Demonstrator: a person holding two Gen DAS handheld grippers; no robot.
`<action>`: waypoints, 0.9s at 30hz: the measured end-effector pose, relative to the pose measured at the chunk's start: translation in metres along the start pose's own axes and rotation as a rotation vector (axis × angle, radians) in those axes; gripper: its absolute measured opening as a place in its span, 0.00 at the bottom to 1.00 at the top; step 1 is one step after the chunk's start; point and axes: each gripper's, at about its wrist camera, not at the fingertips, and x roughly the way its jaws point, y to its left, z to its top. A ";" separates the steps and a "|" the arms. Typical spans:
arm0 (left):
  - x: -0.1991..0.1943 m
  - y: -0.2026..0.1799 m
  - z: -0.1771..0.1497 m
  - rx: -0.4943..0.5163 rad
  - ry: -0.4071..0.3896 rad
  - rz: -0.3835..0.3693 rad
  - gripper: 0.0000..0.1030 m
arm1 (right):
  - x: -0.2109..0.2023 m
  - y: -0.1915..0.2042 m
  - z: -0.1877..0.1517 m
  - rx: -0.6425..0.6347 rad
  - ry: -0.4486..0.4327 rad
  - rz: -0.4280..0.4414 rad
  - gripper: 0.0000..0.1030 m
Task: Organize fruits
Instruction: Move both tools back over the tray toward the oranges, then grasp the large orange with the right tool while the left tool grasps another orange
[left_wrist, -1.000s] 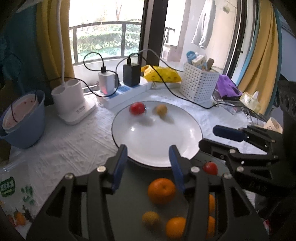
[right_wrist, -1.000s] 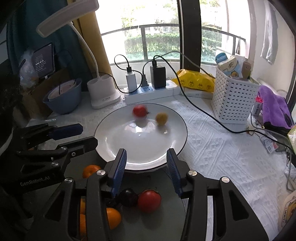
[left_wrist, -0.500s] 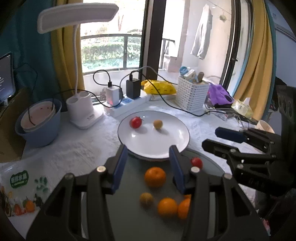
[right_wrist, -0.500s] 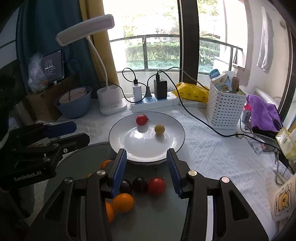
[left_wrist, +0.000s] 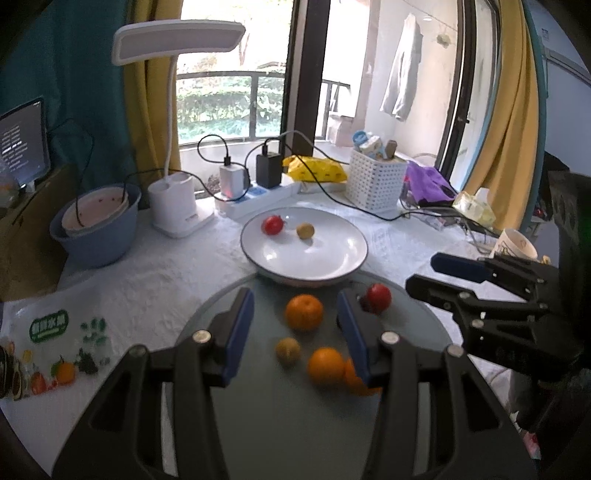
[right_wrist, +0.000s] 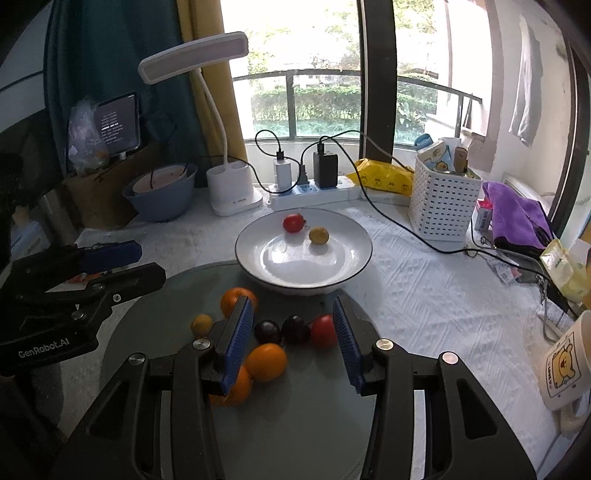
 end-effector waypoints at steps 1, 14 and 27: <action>-0.001 0.000 -0.002 -0.002 0.001 0.001 0.48 | -0.001 0.001 -0.002 -0.001 0.003 0.001 0.46; -0.009 0.013 -0.037 -0.044 0.035 0.013 0.48 | 0.007 0.027 -0.027 -0.026 0.068 0.027 0.46; -0.005 0.029 -0.056 -0.073 0.064 0.026 0.48 | 0.031 0.048 -0.045 -0.043 0.151 0.064 0.47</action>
